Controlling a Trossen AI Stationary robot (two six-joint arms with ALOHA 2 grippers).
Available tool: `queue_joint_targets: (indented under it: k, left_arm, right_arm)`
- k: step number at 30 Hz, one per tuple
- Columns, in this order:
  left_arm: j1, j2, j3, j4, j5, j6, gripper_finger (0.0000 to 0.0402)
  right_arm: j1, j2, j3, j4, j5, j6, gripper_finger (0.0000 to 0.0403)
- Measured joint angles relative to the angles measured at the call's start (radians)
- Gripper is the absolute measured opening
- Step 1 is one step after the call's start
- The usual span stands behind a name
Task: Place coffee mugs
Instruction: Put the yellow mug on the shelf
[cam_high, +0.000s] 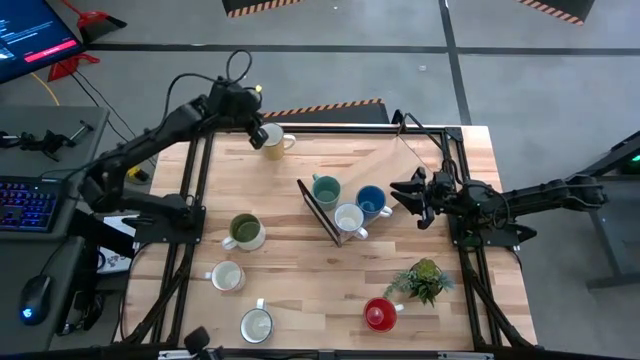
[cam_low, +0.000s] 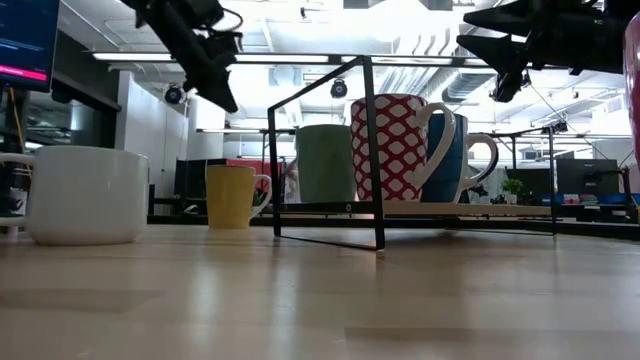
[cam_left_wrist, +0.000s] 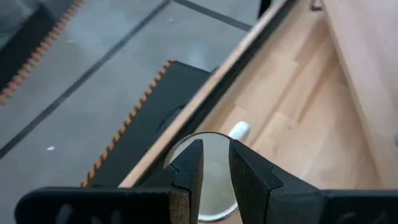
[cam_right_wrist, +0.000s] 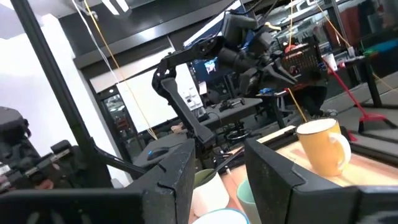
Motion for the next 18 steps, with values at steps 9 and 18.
queue_joint_targets:
  k: [9, 18]
  left_arm:
    - [0.004, 0.076, 0.038, 0.015, -0.147, 0.070, 0.0076]
    - [0.003, 0.075, 0.040, 0.061, -0.133, 0.147, 0.0076]
  right_arm:
    - [0.000, 0.000, 0.000, -0.031, 0.001, 0.052, 0.0124]
    - [0.000, 0.000, 0.000, -0.034, 0.034, 0.042, 0.0124]
